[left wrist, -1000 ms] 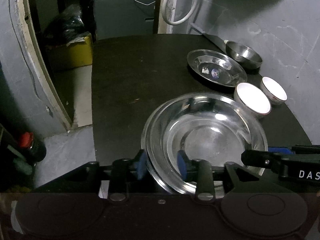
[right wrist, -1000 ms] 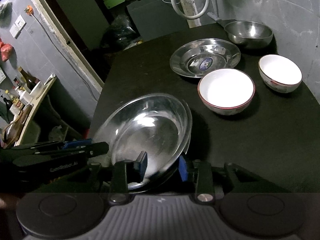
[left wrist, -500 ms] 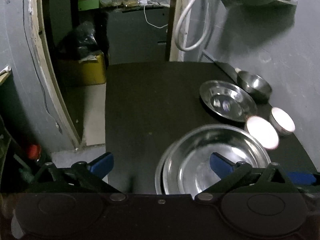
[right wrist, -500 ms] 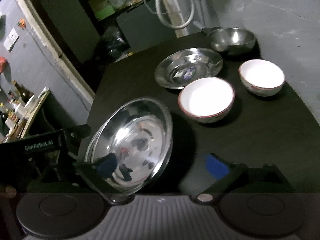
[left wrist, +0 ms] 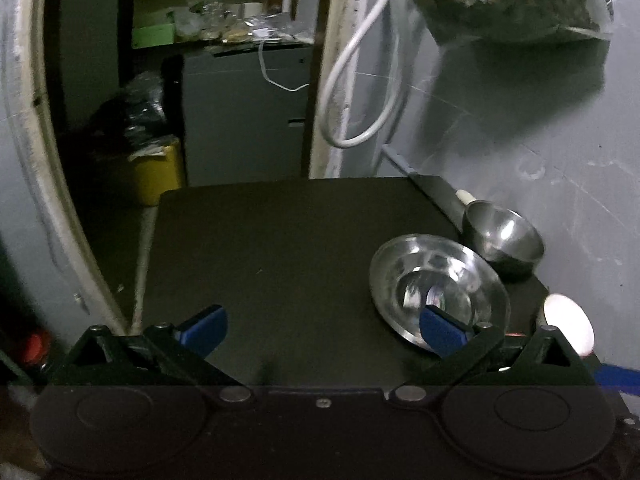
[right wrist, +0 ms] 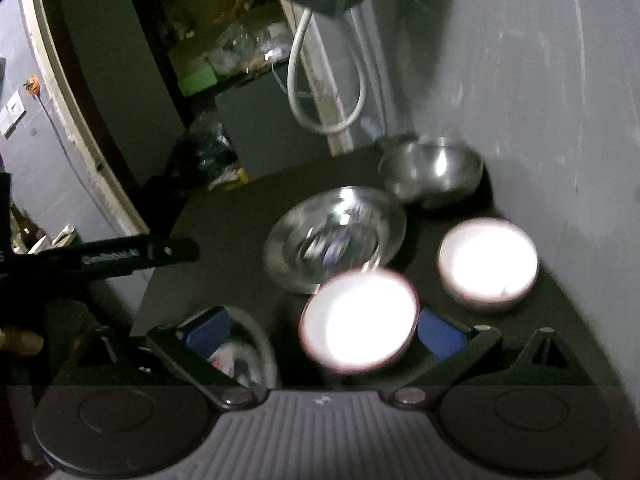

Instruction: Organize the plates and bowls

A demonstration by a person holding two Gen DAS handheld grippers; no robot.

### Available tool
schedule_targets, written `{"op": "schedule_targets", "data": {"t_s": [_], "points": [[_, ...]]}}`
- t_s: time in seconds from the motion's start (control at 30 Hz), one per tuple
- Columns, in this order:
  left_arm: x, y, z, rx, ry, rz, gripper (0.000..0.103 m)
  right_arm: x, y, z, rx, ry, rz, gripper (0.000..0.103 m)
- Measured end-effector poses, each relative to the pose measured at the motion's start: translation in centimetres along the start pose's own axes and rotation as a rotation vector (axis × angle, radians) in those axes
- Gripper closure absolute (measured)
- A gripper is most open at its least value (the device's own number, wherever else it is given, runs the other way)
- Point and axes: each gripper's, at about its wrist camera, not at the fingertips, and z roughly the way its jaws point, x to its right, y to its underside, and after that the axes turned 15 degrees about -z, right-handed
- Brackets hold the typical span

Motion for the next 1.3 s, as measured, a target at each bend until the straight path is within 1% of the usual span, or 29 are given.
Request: {"op": "schedule_targets", "data": {"t_s": [0.07, 0.2, 0.33, 0.5, 0.63, 0.7, 0.8, 1.07, 1.2, 1.3], "points": [[0.7, -0.5, 1.7, -0.008, 0.009, 0.002, 0.001, 0.3, -0.8, 1.0, 0.023, 0.017, -0.044, 0.000], [1.5, -1.3, 4.7, -0.025, 0.021, -0.008, 0.001, 0.2, -1.9, 3.4, 0.058, 0.044, -0.174, 0.000], [1.7, -1.3, 6.8, -0.055, 0.026, -0.022, 0.001, -0.2, -2.1, 5.8, 0.056, 0.049, -0.251, 0.002], [1.5, -1.2, 7.8, -0.059, 0.029, -0.022, 0.001, -0.2, -1.6, 7.5, 0.033, 0.022, -0.254, 0.002], [0.9, -1.3, 7.4, -0.033, 0.017, -0.048, 0.001, 0.3, -1.3, 8.1, 0.044, 0.000, -0.226, 0.002], [0.6, -1.4, 6.5, -0.014, 0.002, -0.072, 0.001, 0.7, -1.2, 7.7, 0.055, -0.022, -0.206, 0.002], [0.0, -1.2, 4.2, 0.015, -0.032, -0.095, 0.001, 0.9, -1.3, 6.4, 0.084, -0.063, -0.186, 0.002], [-1.3, -0.7, -4.9, 0.106, -0.144, -0.095, 0.001, 0.0, -2.5, 2.4, 0.122, -0.160, -0.208, 0.001], [-2.3, -0.6, -9.3, 0.136, -0.150, -0.106, 0.001, -0.6, -3.3, -0.4, 0.127, -0.189, -0.171, 0.001], [-3.0, -0.5, -12.3, 0.155, -0.122, -0.098, 0.001, -1.3, -4.1, -3.5, 0.147, -0.175, -0.136, 0.000]]}}
